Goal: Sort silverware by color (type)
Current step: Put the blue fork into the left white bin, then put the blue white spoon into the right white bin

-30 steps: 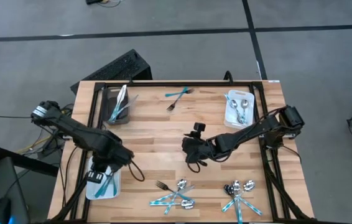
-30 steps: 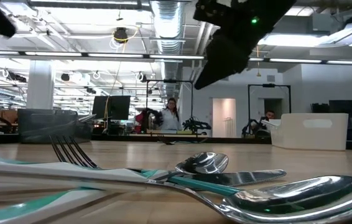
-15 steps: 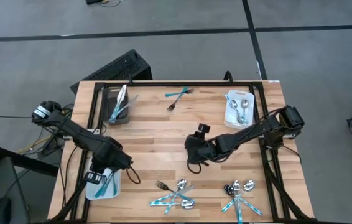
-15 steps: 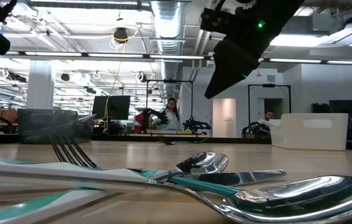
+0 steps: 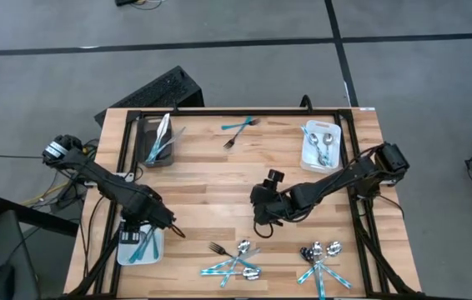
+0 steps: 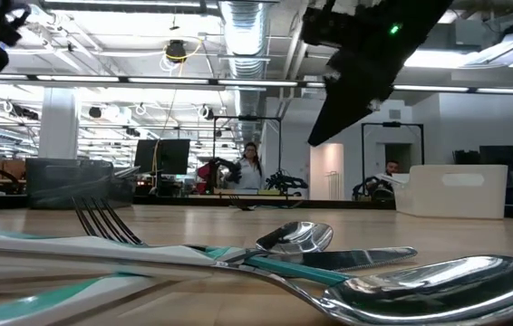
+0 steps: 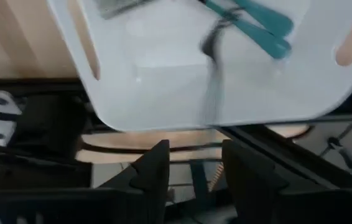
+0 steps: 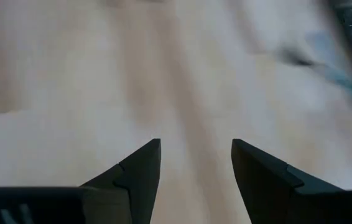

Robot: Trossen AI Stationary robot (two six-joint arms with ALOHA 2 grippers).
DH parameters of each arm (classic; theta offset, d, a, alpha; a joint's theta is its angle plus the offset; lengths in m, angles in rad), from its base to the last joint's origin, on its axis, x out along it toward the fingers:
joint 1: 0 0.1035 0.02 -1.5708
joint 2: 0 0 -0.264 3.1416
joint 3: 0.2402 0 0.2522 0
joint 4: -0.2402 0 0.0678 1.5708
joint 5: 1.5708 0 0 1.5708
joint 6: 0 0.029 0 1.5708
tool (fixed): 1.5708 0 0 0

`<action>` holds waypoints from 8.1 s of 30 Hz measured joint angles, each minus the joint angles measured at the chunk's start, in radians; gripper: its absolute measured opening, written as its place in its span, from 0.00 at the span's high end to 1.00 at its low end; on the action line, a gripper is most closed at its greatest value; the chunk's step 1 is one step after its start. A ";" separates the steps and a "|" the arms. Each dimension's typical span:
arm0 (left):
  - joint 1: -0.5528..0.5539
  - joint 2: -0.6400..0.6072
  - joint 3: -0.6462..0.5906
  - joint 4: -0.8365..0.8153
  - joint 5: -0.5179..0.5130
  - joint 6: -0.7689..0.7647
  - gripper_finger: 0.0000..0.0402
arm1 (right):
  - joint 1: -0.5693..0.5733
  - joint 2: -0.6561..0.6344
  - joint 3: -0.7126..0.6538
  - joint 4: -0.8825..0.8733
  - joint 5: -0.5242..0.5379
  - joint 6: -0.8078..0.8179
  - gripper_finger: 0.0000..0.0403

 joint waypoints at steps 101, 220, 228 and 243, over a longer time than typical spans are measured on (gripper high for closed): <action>0.116 -0.080 -0.384 1.684 -0.879 0.330 0.68 | 0.260 0.142 0.007 -0.726 -0.409 1.064 0.71; 0.146 -0.080 -0.466 1.631 -0.958 0.184 0.68 | 0.297 0.005 -0.092 -0.316 -0.452 -0.184 0.61; 0.146 -0.080 -0.466 1.631 -0.958 0.188 0.68 | 0.296 0.005 -0.092 -0.310 -0.449 -0.147 0.64; 0.175 -0.065 -0.473 1.644 -1.038 0.296 0.68 | 0.308 0.005 -0.092 -0.296 -0.438 -0.109 0.68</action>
